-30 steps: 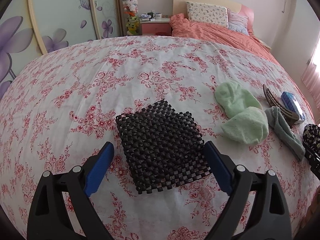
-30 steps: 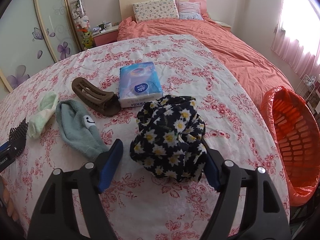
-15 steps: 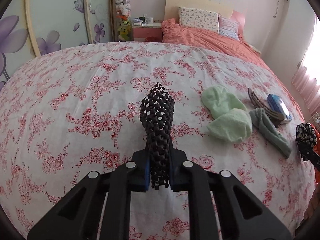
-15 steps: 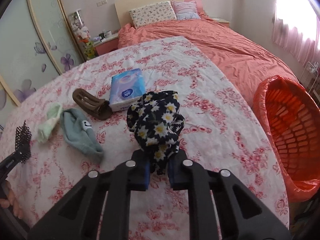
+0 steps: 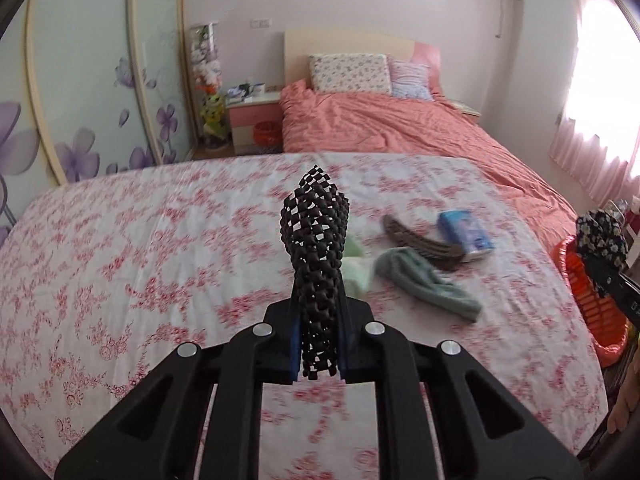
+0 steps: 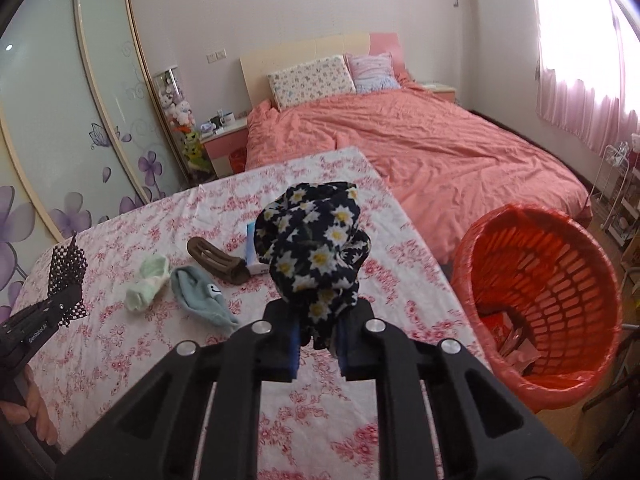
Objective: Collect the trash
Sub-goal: 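Carry the daisy cloth and mesh pad over the orange basket and open both tools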
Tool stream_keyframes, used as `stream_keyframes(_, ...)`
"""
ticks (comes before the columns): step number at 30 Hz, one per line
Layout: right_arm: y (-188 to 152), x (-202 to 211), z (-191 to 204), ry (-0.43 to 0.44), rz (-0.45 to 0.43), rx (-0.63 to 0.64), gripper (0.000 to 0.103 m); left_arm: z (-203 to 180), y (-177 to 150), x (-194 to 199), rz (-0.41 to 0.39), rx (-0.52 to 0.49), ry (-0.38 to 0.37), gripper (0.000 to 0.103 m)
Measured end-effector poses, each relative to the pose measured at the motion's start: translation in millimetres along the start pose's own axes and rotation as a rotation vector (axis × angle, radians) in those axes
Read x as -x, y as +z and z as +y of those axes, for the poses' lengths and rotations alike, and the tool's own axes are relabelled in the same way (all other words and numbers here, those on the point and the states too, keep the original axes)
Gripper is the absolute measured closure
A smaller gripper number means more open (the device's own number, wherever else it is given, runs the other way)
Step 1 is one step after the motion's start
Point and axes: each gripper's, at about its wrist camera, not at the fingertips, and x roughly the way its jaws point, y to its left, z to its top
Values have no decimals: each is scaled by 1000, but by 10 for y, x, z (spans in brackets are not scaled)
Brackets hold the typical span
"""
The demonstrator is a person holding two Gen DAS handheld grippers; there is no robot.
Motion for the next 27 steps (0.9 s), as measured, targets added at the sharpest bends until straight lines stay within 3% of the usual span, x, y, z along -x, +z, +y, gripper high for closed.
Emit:
stream_keyframes(7,34,338,-225,-46,-70,-9,89,-613,77,190,-37,-101,-73,90)
stream_keyframes(18,25,625,-937,-114,-124,-109,88,-1484,74,254,-41,-211,-209,90)
stream_keyframes(27,8,695,-1603,-148,-138,-207,88,-2338,52,180,-28,-302,-374,90)
